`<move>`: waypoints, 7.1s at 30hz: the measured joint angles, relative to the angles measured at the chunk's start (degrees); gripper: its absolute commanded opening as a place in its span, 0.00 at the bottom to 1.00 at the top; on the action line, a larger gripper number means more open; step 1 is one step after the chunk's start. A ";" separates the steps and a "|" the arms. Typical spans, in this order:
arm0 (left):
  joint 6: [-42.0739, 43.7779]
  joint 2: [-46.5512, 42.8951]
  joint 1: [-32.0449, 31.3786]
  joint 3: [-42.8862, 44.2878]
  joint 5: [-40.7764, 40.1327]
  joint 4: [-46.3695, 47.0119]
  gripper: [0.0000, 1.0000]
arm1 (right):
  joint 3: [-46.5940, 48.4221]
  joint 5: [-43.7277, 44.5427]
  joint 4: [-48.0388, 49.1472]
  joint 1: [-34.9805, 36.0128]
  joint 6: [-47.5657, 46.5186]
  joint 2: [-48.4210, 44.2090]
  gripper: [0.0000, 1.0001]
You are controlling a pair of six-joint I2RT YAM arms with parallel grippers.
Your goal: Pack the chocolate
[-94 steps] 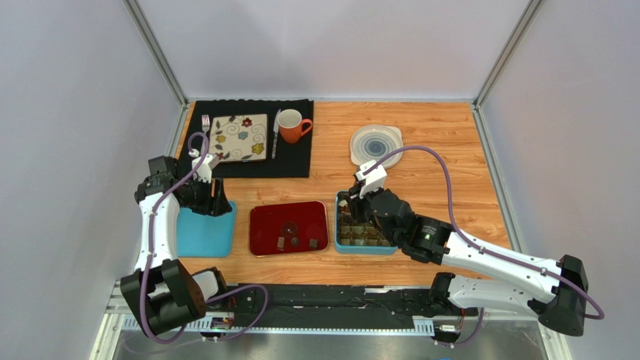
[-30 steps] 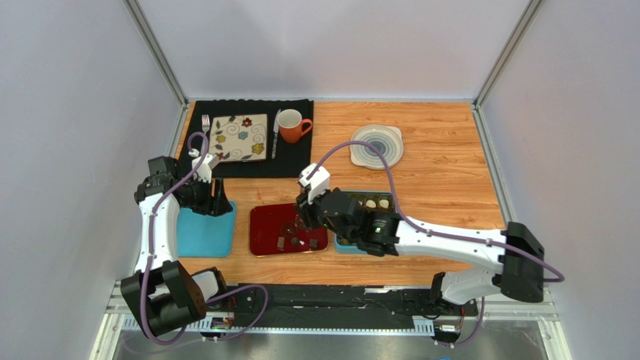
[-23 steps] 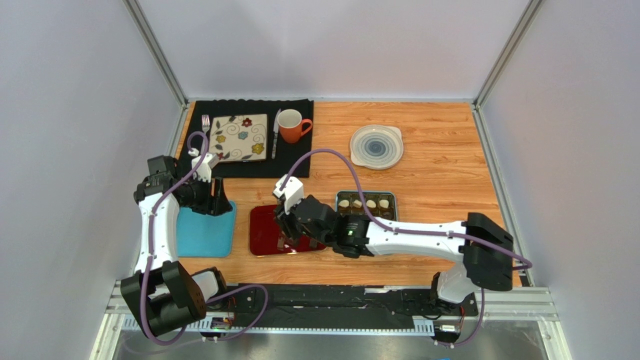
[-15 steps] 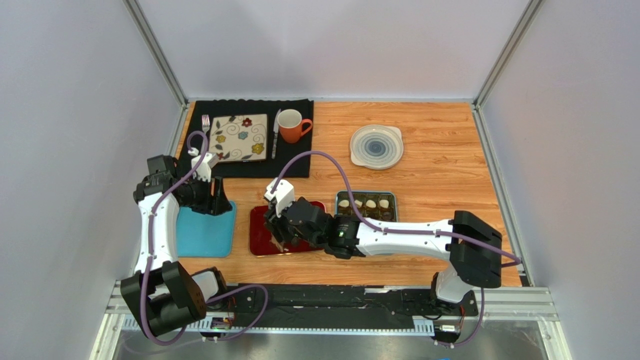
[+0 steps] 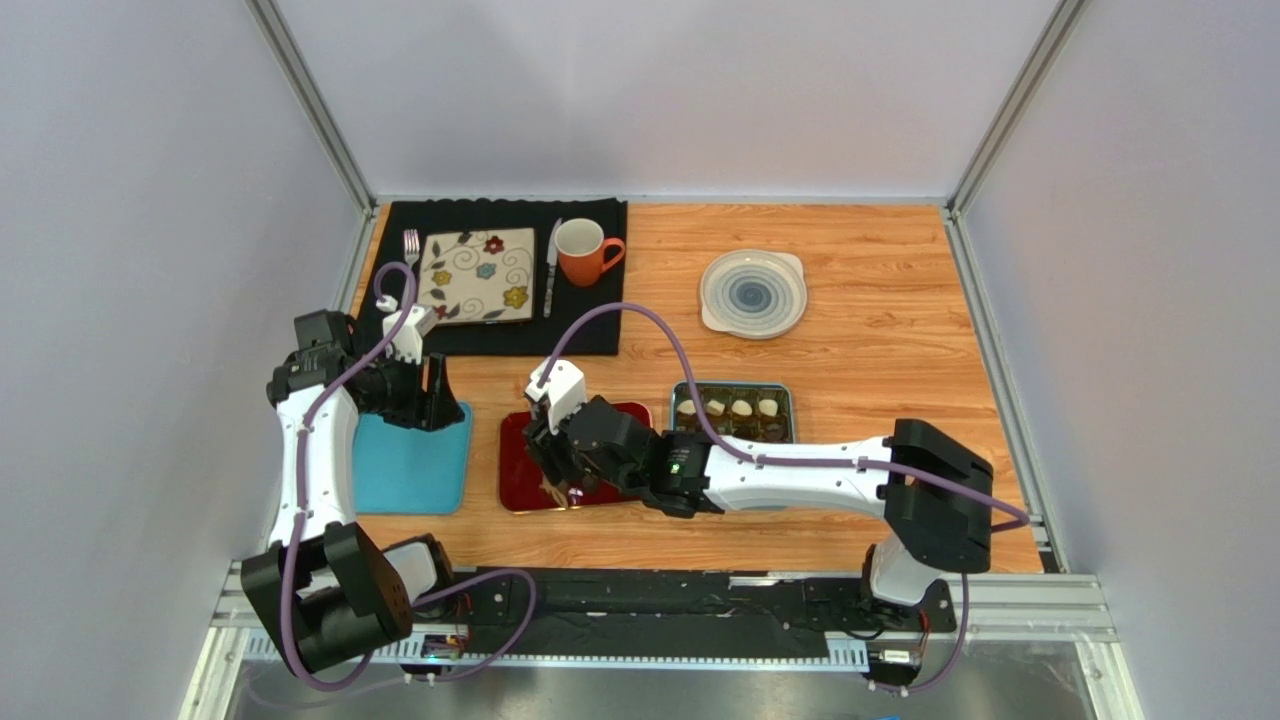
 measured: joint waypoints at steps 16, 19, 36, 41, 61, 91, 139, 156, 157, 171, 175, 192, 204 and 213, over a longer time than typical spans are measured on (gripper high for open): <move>0.09 0.00 0.00 0.26 0.00 -0.35 0.63 | 0.00 2.73 4.52 -0.07 -1.68 2.08 0.43; 0.11 -0.02 0.00 0.39 0.00 -0.44 0.63 | -0.02 2.84 4.85 -0.07 -1.70 2.10 0.43; 0.31 -0.22 0.00 0.42 -0.07 -0.46 0.63 | -1.42 2.84 5.95 -0.15 -1.09 2.38 0.47; 0.31 -0.22 0.00 0.42 -0.07 -0.46 0.63 | -2.14 2.36 5.38 -0.15 -0.28 2.78 0.53; 0.31 -0.44 0.00 0.44 -0.07 -0.48 0.63 | -3.98 3.45 7.43 -0.15 0.68 2.78 0.14; 0.31 -0.46 0.02 1.92 0.02 -0.83 0.62 | -12.33 22.49 -5.35 -1.20 -3.39 -27.08 0.16; -0.66 -0.44 0.00 2.03 6.05 -0.87 0.64 | -10.34 15.43 0.35 -1.44 1.01 -13.27 0.20; -17.62 -0.33 -22.25 -0.20 3.32 13.16 0.64 | -7.17 11.19 5.46 -0.72 3.17 -8.09 0.22; -18.67 0.37 -22.45 0.31 3.17 13.84 0.64 | -7.17 10.78 5.84 -0.63 3.30 -8.09 0.22; -16.02 -6.34 -24.90 0.50 3.37 14.67 0.69 | -7.17 9.77 6.21 -0.48 3.50 -9.70 0.32; -10.43 -9.29 -24.92 -0.50 7.52 12.09 0.64 | -7.21 10.64 5.01 -1.16 3.87 -13.92 0.34; 8.35 -10.51 -24.92 0.74 26.51 -3.13 0.71 | -7.52 15.47 3.43 -2.93 13.90 -18.32 0.35; 10.32 -13.60 -24.94 -3.13 24.06 1.44 0.75 | 4.00 22.73 -12.09 -2.93 25.88 -14.19 0.34; 10.56 -13.60 -24.94 -3.19 22.47 3.63 0.75 | 7.76 22.56 -16.06 -2.93 31.19 -13.57 0.43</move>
